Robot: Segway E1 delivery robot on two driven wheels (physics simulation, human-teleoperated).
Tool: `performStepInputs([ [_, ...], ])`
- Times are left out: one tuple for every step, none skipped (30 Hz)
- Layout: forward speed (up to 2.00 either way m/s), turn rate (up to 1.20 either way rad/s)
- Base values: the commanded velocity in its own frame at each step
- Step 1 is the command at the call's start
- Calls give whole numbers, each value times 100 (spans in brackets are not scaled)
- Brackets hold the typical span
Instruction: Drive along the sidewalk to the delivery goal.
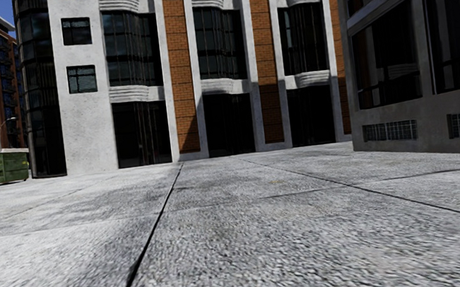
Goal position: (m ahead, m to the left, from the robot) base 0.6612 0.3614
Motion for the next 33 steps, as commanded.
performStepInputs([
  [129,0],
  [130,0],
  [130,0],
  [130,0],
  [130,0],
  [130,0],
  [130,0],
  [130,0],
  [130,0],
  [130,0],
  [130,0],
  [129,0],
  [129,0],
  [128,0],
  [128,0],
  [128,0],
  [126,0],
  [118,0],
  [87,0],
  [11,0],
  [0,0],
  [0,0],
  [0,0],
  [0,0],
  [0,0],
  [0,0],
  [0,0],
  [0,0],
  [0,0],
  [0,0],
  [0,0],
  [0,0],
  [0,0],
])
